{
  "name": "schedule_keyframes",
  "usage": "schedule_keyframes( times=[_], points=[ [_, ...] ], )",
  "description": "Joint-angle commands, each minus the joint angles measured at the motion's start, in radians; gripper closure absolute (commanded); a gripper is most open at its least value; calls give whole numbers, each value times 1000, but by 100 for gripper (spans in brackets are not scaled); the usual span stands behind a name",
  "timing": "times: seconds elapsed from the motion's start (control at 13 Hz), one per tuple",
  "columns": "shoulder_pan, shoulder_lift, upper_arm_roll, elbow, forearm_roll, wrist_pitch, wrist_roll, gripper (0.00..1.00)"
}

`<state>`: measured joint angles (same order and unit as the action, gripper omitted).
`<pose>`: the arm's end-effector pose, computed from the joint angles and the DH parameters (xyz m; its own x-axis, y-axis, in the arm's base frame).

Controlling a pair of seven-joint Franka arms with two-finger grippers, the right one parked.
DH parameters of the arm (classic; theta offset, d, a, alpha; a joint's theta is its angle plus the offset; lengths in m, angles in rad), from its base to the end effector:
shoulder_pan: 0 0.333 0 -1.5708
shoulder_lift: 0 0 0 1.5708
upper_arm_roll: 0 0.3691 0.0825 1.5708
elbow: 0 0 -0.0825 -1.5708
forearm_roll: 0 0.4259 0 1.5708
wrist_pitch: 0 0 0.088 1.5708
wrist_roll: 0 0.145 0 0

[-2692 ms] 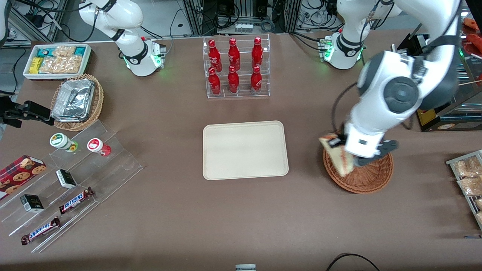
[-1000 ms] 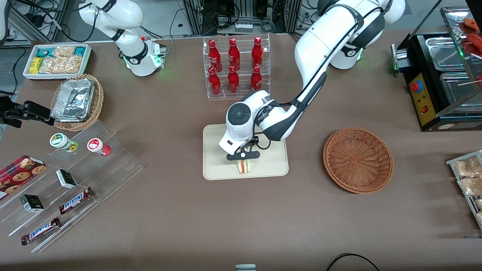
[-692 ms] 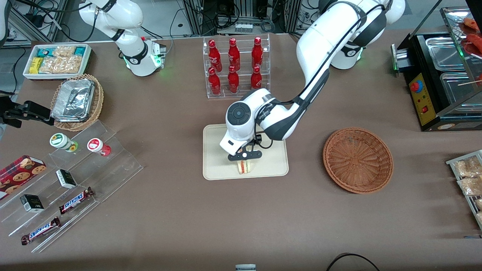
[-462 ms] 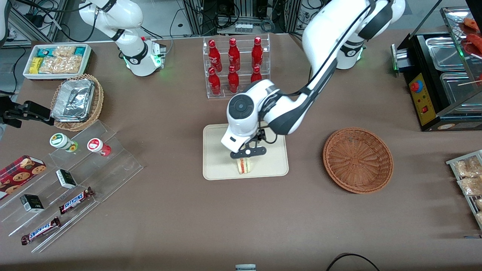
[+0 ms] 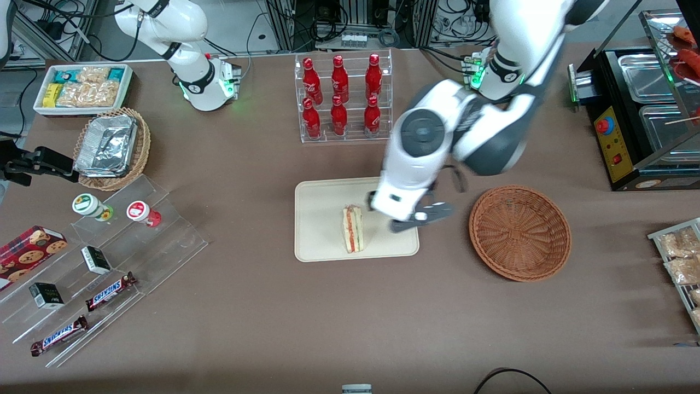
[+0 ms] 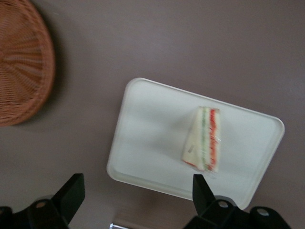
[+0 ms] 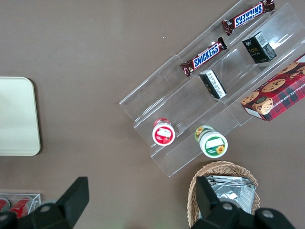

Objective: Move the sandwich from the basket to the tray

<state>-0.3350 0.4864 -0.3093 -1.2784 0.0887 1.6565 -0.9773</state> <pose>0.6323 -0.4018 0.4781 0.9348 0.3424 -0.0944 0.3400 -0.9395 -0.0409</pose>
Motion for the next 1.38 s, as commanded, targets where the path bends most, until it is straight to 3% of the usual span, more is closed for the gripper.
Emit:
schedule_keyframes(
  times=[0.0, 0.69, 0.92, 1.31],
  points=[
    [106, -92, -5, -35, -24, -113, 124, 0],
    [352, -274, -4, -169, -36, -158, 405, 0],
    [444, -345, -2, -246, -79, -158, 543, 0],
    [386, -489, 208, -402, -132, -166, 757, 0]
  ],
)
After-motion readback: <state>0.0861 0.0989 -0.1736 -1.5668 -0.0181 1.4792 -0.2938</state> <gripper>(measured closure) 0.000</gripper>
